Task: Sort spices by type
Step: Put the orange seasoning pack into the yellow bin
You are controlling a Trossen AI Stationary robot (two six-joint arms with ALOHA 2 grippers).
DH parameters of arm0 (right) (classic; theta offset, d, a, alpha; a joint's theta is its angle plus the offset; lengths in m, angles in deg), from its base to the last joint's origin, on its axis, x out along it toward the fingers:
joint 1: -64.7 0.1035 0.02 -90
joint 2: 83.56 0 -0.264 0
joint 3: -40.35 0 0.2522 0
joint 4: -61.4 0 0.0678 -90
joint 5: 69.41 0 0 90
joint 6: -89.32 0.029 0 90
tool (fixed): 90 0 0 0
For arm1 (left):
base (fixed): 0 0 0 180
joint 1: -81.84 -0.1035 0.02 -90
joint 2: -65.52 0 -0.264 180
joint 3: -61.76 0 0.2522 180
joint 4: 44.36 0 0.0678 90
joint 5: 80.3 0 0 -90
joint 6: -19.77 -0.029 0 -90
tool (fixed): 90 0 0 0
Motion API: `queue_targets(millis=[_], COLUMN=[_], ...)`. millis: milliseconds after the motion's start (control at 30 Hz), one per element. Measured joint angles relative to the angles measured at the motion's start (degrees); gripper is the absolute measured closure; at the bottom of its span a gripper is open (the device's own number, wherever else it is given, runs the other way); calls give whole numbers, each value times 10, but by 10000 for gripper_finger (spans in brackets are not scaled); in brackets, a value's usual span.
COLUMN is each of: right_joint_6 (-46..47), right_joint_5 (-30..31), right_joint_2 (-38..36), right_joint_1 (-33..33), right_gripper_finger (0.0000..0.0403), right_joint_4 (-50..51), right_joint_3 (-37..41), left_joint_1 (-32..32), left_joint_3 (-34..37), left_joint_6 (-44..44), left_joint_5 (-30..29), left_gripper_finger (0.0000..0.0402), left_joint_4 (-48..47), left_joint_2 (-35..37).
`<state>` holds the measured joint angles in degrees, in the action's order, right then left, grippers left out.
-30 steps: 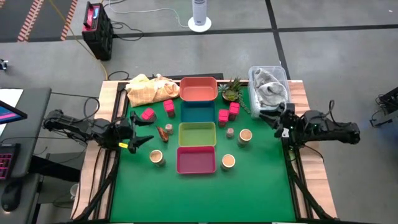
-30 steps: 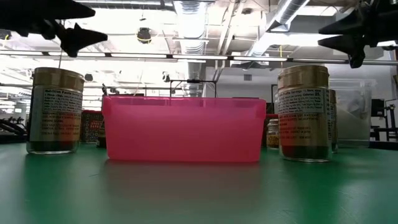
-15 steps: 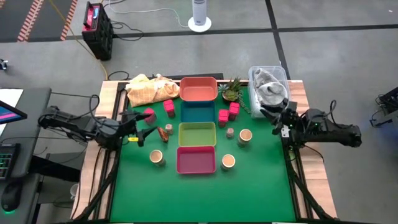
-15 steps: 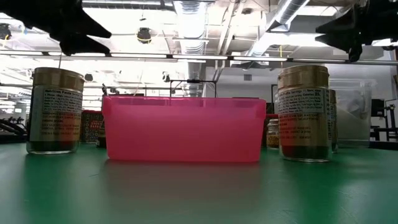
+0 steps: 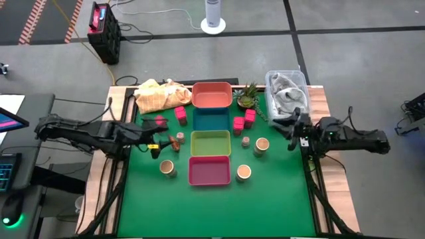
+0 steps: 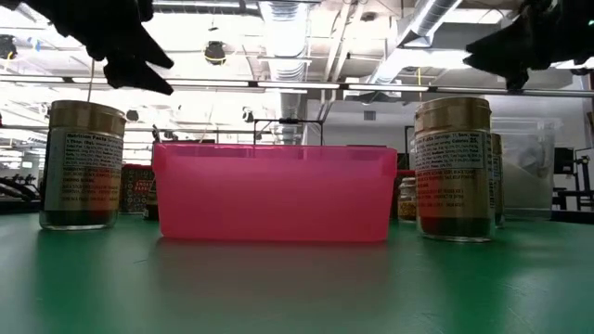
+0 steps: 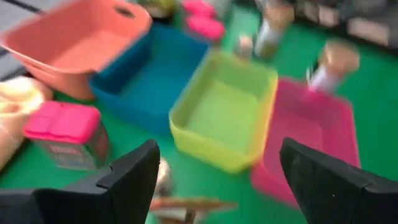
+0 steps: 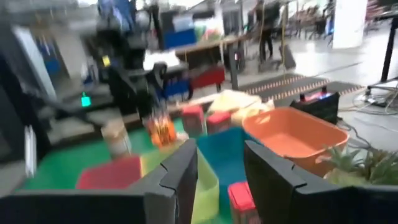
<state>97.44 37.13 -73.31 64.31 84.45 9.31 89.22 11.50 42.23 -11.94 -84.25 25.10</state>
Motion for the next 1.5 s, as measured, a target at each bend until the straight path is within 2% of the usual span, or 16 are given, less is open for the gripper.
queue_targets(millis=[133, 267, 400, 500, 733, 1133, 1267, 1500], right_joint_6=[-68, -125, -132, -129, -92, -121, -121, -125], right_joint_5=[0, 0, 0, 0, -2, -2, -2, -2], right_joint_2=[99, 190, 247, 278, 336, 415, 424, 423], right_joint_1=[4, 2, -10, -15, -6, 11, 11, 6], right_gripper_finger=[228, 188, 145, 129, 127, 127, 127, 127], right_joint_4=[-58, -142, -173, -181, -237, -331, -332, -335], right_joint_3=[0, 0, -8, -14, -16, -16, -16, -16], left_joint_1=[0, 0, 0, 0, 0, 0, 0, 0], left_joint_3=[-58, -135, -207, -241, -260, -260, -260, -260], left_joint_6=[-65, -117, -160, -203, -281, -378, -400, -429], left_joint_5=[5, 3, 4, 10, 14, -25, -25, -25], left_gripper_finger=[91, 99, 107, 110, 111, 117, 161, 286], left_joint_4=[-98, -188, -257, -309, -368, -370, -365, -358], left_joint_2=[-65, -133, -194, -238, -319, -395, -404, -402])
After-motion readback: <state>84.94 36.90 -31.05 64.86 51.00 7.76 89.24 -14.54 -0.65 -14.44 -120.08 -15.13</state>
